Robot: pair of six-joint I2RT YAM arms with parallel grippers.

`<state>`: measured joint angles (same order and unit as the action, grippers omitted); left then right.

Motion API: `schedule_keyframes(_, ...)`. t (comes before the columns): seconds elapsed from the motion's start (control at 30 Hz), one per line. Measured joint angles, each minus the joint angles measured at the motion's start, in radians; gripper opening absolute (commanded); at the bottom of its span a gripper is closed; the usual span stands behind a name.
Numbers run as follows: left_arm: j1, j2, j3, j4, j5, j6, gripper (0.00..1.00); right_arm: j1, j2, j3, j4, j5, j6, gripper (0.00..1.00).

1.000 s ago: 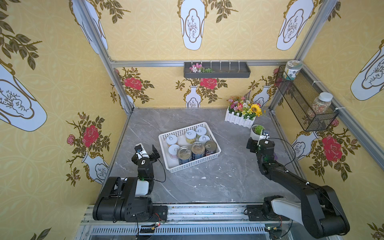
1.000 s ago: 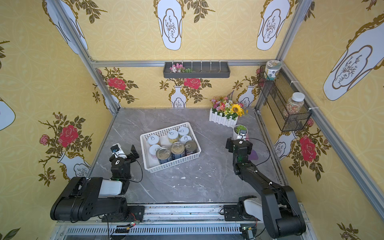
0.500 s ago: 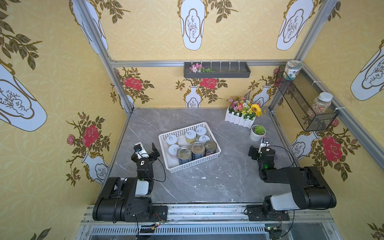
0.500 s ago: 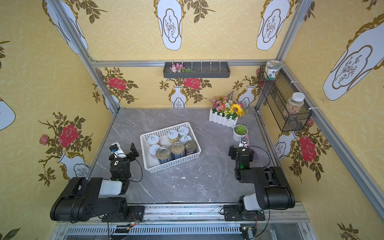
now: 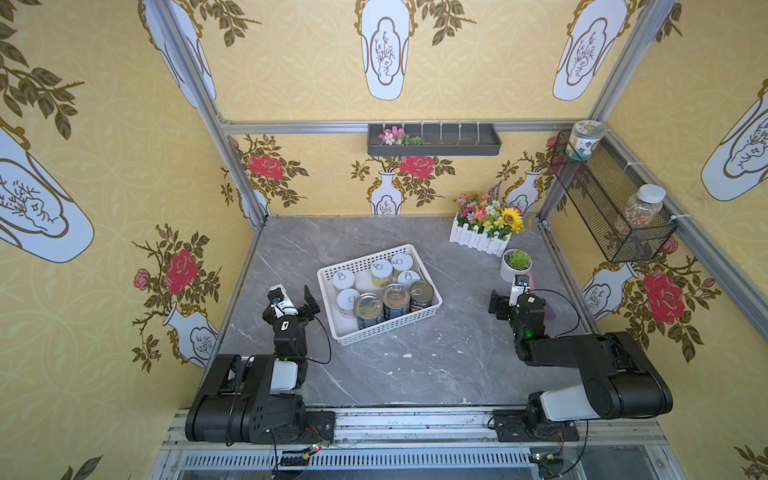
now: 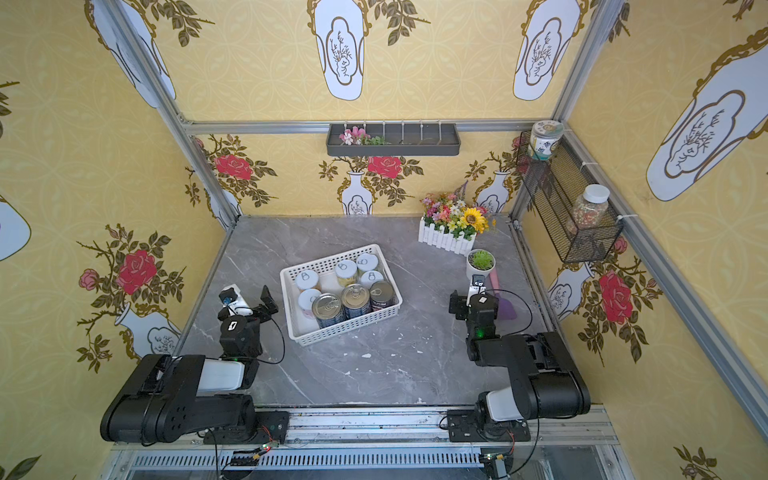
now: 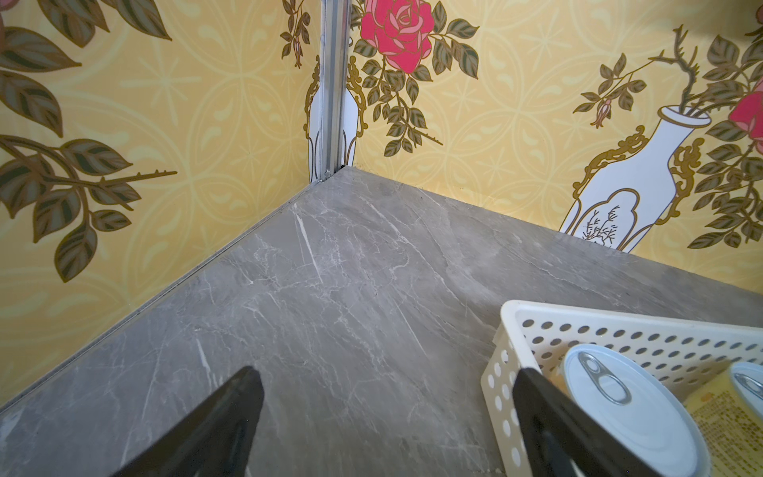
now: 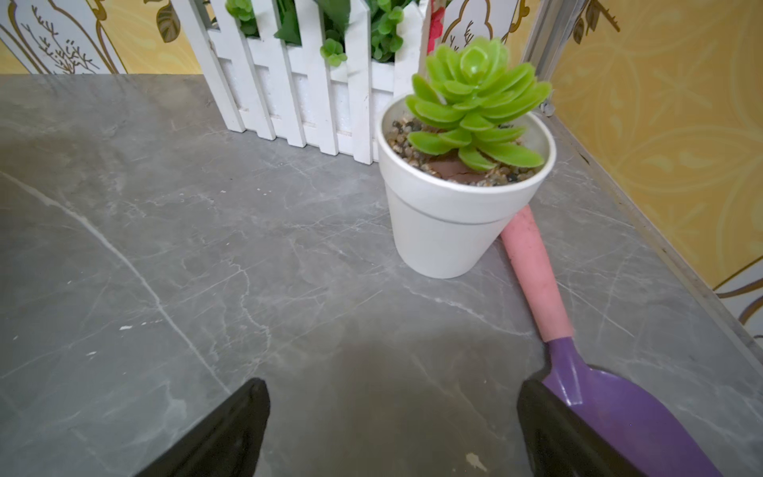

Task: Put the canned food in the basket
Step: Reset both arms

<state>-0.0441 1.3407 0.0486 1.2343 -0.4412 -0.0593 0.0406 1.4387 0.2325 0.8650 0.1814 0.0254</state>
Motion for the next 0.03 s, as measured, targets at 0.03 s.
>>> schedule_keyframes(0.03,0.000,0.000,0.000,0.000,0.000,0.000,1.00,-0.009,0.000,0.002,0.002,-0.002,0.001,0.97)
